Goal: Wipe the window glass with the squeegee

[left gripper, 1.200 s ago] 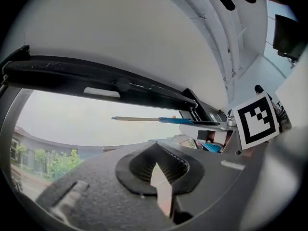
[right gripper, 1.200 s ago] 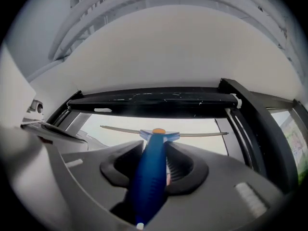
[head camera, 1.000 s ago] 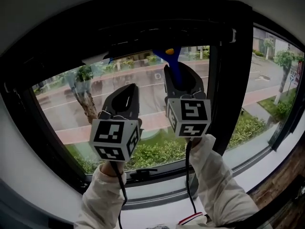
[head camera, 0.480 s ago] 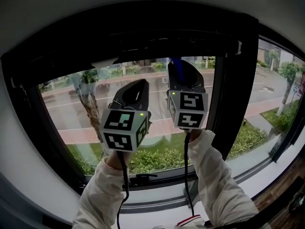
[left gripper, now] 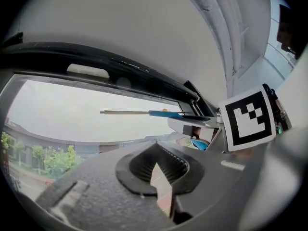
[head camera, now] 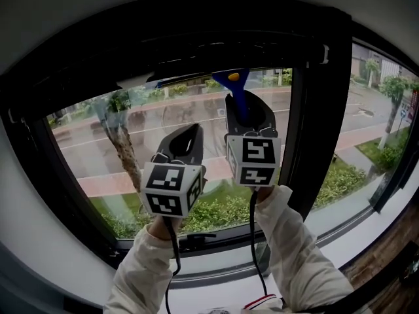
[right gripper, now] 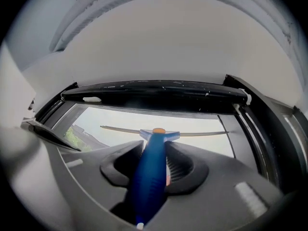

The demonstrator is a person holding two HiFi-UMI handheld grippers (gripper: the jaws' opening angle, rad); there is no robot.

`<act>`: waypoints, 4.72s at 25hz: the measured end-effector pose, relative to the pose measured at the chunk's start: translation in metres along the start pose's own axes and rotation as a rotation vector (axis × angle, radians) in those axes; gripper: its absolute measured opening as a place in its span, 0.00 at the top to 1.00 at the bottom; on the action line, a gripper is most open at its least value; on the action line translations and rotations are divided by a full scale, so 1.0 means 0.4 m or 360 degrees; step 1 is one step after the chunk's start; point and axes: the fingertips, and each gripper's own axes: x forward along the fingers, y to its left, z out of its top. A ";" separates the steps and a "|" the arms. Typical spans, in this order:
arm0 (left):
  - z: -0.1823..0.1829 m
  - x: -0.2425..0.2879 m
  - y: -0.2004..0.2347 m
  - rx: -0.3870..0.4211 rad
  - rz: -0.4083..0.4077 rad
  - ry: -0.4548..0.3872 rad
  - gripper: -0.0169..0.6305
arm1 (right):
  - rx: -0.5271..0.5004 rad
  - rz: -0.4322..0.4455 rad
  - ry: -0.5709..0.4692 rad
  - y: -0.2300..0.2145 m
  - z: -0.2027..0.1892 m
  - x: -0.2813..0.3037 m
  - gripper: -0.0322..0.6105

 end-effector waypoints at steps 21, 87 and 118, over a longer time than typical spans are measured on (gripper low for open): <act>-0.215 -0.067 -0.057 -0.0090 -0.0026 0.0214 0.98 | 0.0050 -0.0002 0.0177 0.047 -0.172 -0.136 0.72; -0.951 -0.372 -0.326 -0.0437 -0.0166 0.1051 0.98 | 0.0135 0.0055 0.0876 0.224 -0.890 -0.661 0.72; -1.069 -0.429 -0.367 -0.0488 -0.0126 0.1239 0.98 | 0.0163 0.0125 0.1261 0.304 -1.153 -0.840 0.72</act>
